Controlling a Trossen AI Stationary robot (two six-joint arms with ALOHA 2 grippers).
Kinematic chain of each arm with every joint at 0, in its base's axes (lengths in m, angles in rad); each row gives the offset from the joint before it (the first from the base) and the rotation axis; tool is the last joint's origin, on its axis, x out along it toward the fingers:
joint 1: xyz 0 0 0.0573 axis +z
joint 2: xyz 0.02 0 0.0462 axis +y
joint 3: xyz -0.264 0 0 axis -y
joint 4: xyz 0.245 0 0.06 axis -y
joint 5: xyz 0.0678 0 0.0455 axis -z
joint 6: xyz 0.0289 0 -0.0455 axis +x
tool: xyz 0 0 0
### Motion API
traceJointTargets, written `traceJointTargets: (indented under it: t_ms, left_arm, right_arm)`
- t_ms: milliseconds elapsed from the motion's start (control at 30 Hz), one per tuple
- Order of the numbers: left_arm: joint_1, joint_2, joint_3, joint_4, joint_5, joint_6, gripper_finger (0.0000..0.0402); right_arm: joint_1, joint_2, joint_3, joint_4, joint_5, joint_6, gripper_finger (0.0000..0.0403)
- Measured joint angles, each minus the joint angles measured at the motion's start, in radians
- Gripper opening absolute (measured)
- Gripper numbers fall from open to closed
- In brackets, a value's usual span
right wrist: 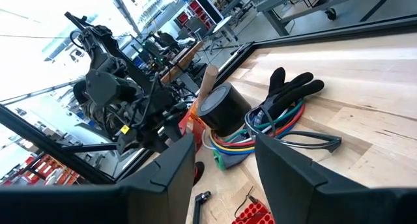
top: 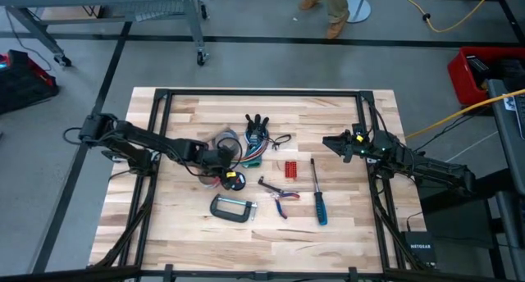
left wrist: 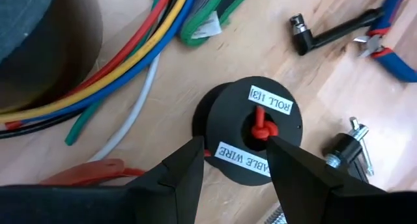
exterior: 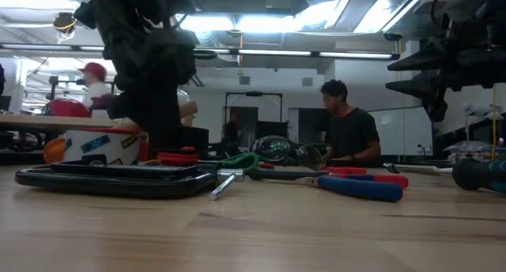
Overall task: Coil cords
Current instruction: Uncoil the red wire from the black spool
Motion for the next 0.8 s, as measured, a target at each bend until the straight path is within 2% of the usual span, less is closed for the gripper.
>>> traceJointTargets:
  t_ms: [300, 467, 600, 700, 800]
  left_arm:
    - [0.0, 0.075, 0.002, 0.014, 0.016, -0.003, 0.0159]
    - [0.0, 0.108, 0.003, 0.09, 0.078, -0.002, 0.0159]
    - [0.0, 0.11, 0.001, 0.124, 0.079, 0.005, 0.0157]
    - [0.0, 0.11, 0.0, 0.128, 0.1, 0.03, 0.0138]
    - [0.0, 0.11, 0.0, 0.138, 0.123, 0.063, 0.0098]
  right_arm:
    - [0.0, 0.0, 0.0, 0.001, -0.008, -0.002, 0.0166]
    - [0.0, 0.0, 0.0, 0.001, -0.008, -0.002, 0.0166]
    - [0.0, 0.0, 0.0, 0.001, -0.008, -0.003, 0.0166]
    - [0.0, 0.0, 0.0, 0.001, -0.008, -0.003, 0.0166]
    - [0.0, 0.0, 0.0, 0.001, -0.008, -0.003, 0.0166]
